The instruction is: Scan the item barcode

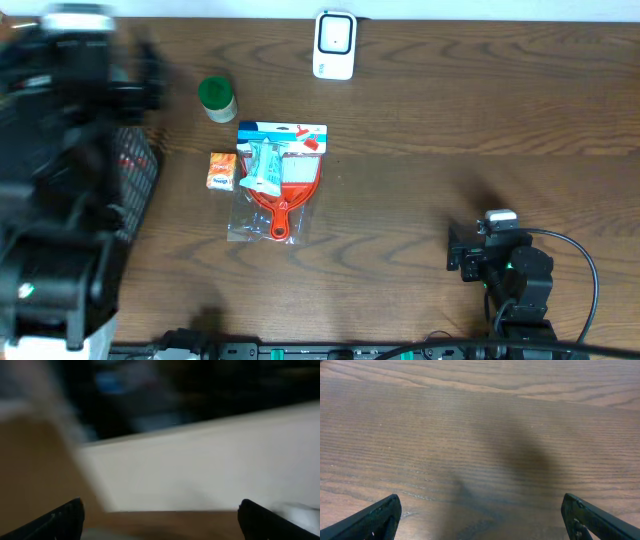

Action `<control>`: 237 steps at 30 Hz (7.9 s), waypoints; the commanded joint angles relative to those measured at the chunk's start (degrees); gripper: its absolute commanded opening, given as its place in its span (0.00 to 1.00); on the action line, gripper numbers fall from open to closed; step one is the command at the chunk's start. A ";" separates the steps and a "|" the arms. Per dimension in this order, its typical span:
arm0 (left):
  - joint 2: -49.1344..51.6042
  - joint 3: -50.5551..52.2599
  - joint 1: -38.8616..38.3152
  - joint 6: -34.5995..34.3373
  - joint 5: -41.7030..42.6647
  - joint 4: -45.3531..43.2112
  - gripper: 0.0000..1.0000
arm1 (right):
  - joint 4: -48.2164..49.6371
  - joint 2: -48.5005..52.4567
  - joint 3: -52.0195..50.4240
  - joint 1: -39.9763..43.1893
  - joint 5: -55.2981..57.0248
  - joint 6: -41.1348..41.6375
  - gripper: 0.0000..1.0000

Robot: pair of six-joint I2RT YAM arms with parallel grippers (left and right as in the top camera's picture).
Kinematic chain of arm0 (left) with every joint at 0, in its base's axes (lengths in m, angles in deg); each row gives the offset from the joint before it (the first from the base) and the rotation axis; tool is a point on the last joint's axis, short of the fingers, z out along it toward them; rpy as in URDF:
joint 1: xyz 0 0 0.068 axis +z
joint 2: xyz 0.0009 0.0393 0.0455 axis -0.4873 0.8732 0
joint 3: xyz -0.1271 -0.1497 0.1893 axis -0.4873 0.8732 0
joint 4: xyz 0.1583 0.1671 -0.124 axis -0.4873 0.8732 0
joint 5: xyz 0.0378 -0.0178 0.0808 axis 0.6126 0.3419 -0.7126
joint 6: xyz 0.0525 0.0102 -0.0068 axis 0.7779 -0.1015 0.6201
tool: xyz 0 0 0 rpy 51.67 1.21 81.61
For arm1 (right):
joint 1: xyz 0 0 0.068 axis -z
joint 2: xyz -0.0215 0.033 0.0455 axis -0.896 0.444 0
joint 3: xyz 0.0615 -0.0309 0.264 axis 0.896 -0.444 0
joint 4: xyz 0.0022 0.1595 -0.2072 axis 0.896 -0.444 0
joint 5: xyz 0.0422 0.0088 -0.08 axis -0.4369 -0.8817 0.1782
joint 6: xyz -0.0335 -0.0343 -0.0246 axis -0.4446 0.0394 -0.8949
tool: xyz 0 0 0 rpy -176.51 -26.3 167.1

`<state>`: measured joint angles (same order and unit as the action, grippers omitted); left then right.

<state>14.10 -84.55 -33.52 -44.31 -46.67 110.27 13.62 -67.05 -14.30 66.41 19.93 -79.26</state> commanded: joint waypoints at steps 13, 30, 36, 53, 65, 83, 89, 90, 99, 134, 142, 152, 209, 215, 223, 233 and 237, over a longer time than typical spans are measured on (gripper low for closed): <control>21.42 0.04 32.15 -4.09 -1.86 14.69 0.97 | 0.31 -0.07 -0.07 0.15 0.07 1.05 0.99; 44.33 0.90 35.82 -2.49 8.94 29.44 0.97 | 0.33 -0.07 -0.07 0.15 0.09 1.03 0.99; 44.92 0.96 36.24 3.74 9.25 29.35 0.99 | 0.31 -0.07 -0.07 0.15 0.09 1.03 0.99; 54.95 0.96 36.52 7.15 19.34 28.79 0.98 | -0.37 -0.07 -0.07 0.15 0.17 1.01 0.99; 58.47 1.11 36.54 8.20 7.78 27.87 0.98 | -0.98 -0.07 -0.07 0.15 1.42 1.01 0.99; 58.38 1.11 36.54 7.93 -12.44 25.62 0.98 | -1.01 -0.07 -0.09 0.15 1.44 1.01 0.99; 58.38 1.11 36.37 7.74 -15.47 25.03 0.98 | -1.01 -0.07 -0.07 0.15 1.49 1.01 0.99; 58.38 1.11 36.37 7.69 -16.55 24.94 0.98 | -1.01 -0.07 -0.09 0.15 1.62 1.01 0.99; 58.21 1.11 36.37 3.61 -21.51 24.57 0.99 | -0.94 -0.07 -0.07 0.15 1.64 1.01 0.99; 58.21 1.11 36.28 -1.38 0.37 27.85 0.07 | -0.72 -0.07 -0.07 0.15 1.62 1.01 0.99; 57.66 1.09 36.28 -5.90 0.42 27.80 0.07 | -0.72 -0.07 -0.07 0.15 1.62 1.01 0.99; 46.49 -0.20 36.28 -6.27 6.40 23.87 0.08 | -0.74 -0.07 -0.09 0.15 1.62 1.01 0.99; -7.13 2.40 36.26 -10.12 90.68 7.28 0.08 | 0.20 -0.07 -0.07 0.15 1.16 1.05 0.99; 1.86 6.71 36.26 -10.10 99.45 8.46 0.07 | 0.31 -0.07 -0.09 0.15 1.16 1.05 0.99; 16.37 11.06 33.00 -10.08 108.56 8.59 0.08 | 0.26 -0.07 -0.09 0.15 1.18 1.05 0.99; 26.58 11.30 18.14 -7.45 96.26 9.57 0.07 | 0.02 -0.07 -0.09 0.15 1.18 1.05 0.99; 26.82 11.30 11.98 -7.48 71.95 14.95 0.08 | 0.04 -0.07 -0.09 0.15 1.18 1.05 0.99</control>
<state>41.09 -73.01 -18.75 -52.79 43.36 123.58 13.58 -67.05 -14.30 66.41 21.39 -78.89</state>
